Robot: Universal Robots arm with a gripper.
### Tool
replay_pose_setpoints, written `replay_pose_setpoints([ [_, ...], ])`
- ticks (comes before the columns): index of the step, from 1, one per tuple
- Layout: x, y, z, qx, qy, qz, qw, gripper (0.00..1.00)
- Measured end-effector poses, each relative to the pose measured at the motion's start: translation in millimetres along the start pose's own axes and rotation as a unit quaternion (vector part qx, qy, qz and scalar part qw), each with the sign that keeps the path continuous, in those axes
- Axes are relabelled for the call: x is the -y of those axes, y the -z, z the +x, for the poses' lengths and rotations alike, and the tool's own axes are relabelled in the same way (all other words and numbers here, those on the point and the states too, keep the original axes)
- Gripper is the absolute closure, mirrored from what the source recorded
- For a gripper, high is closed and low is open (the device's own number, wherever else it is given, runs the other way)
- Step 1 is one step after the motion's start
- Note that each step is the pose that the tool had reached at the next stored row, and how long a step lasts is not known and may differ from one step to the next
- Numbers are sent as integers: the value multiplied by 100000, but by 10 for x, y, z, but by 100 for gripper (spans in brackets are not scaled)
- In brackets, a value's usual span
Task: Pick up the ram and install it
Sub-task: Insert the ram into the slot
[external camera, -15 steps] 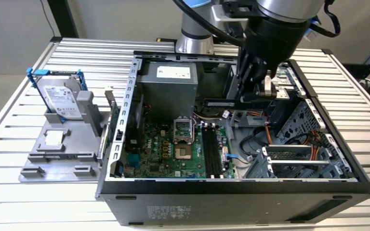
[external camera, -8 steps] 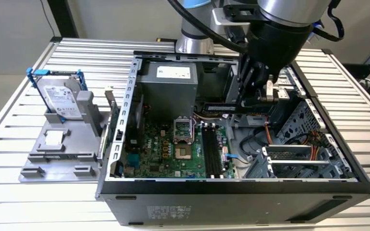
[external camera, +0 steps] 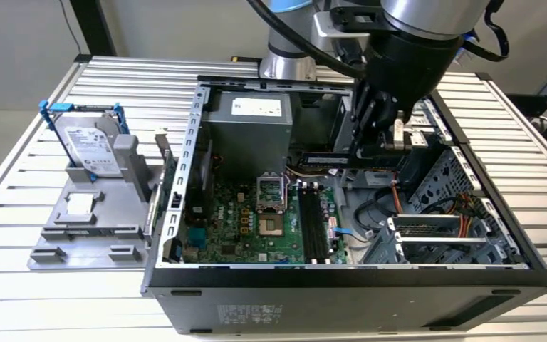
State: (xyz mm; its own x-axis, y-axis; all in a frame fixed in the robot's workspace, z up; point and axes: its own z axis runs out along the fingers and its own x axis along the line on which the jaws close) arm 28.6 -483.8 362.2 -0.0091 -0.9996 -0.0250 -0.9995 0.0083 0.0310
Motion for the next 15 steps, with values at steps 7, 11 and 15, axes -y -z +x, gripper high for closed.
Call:
replay_pose_setpoints([
  [7,0,0,0,84,-2727,68,99963,100],
  [11,0,0,1,139,-4505,115,99898,100],
  [15,0,0,0,202,-6378,160,99796,100],
])
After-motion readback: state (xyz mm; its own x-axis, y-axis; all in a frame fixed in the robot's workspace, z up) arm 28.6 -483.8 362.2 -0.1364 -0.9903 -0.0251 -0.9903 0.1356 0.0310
